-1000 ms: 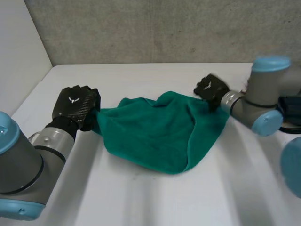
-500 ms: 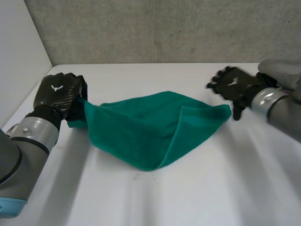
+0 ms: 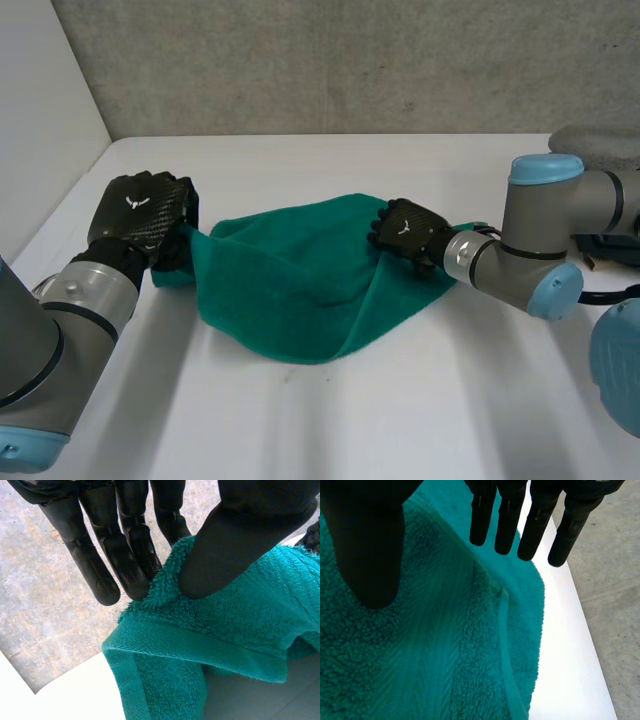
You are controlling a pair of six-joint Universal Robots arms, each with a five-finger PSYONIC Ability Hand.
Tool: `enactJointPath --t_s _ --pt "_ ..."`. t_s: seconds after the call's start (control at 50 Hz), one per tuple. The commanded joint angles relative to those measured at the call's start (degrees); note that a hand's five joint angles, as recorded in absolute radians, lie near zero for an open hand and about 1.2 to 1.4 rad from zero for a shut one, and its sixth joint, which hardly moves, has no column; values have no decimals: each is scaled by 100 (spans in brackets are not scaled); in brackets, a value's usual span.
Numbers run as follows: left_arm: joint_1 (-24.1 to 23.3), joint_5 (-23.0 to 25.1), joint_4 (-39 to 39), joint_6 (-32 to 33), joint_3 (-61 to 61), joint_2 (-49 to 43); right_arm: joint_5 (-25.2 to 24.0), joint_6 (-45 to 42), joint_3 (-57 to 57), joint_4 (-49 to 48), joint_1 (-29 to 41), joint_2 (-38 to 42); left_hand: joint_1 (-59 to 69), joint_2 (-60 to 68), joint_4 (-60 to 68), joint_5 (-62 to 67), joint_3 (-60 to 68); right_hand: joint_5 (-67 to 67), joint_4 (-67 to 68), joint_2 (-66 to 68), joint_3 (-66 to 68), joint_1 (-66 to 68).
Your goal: Fold the laundry.
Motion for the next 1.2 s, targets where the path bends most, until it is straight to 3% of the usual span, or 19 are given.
enactJointPath --t_s 0.02,0.06,0.12,0.14,0.18,0.32,0.46,0.56,0.68,0.76,0.9,1.02,1.1,1.2 --pt "1 0 -1 -7 0 -1 -182 -159 -269 184 -8 187 1390 1138 1115 1310 1139 1133 1150 1183 1163 1164" --pt "10 0 -1 -7 0 -1 -209 -150 -295 184 -8 187 1390 1138 1115 1310 1139 1488 1505 1537 1517 1519" --pt "10 0 -1 -7 0 8 -261 -159 -322 192 0 135 1390 1138 1115 1310 1139 3099 3116 3149 3129 3130" --pt "10 0 -1 2 0 8 -261 -159 -313 166 0 56 1390 1138 1115 1310 1139 4237 4254 4287 4267 4268" --pt "18 0 -1 2 0 17 -253 -150 -261 157 0 -84 1390 1138 1115 1310 1139 4997 5013 5046 5026 5028" --pt "80 -9 -1 10 26 52 1 -177 757 -1 -26 -1340 1390 1138 1115 1310 1139 5000 5016 5049 5029 5030" --pt "176 -26 -36 10 88 384 959 -115 1989 -89 -175 -2835 1390 1138 1115 1310 1139 5000 5016 5049 5029 5030" --pt "413 -18 -229 2 219 869 1627 51 2507 -1 -772 -4292 1390 1138 1115 1310 1139 5000 5016 5049 5029 5030" --pt "633 35 -1616 10 922 1230 2207 245 2798 927 -1098 -5796 1390 1138 1115 1310 1139 5000 5016 5049 5029 5030" --pt "634 298 -2609 28 1414 1177 2278 236 2920 1868 -1125 -6061 1390 1138 1115 1310 1139 5000 5016 5049 5029 5030" --pt "730 817 -3525 54 2038 229 2270 175 3290 2223 -1046 -6000 1390 1138 1115 1310 1139 5000 5016 5049 5029 5030" --pt "660 861 -3473 81 2381 -808 2454 201 3133 1618 -642 -4710 1390 1138 1115 1310 1139 5000 5016 5049 5029 5030" --pt "511 826 -3157 344 3039 -1722 2989 236 2545 941 -483 -3866 1390 1138 1115 1310 1139 5000 5016 5049 5029 5030" --pt "282 660 -1939 669 4207 -2382 3421 193 1613 -201 -395 -3224 1390 1138 1115 1310 1139 5000 5016 5049 5029 5030"
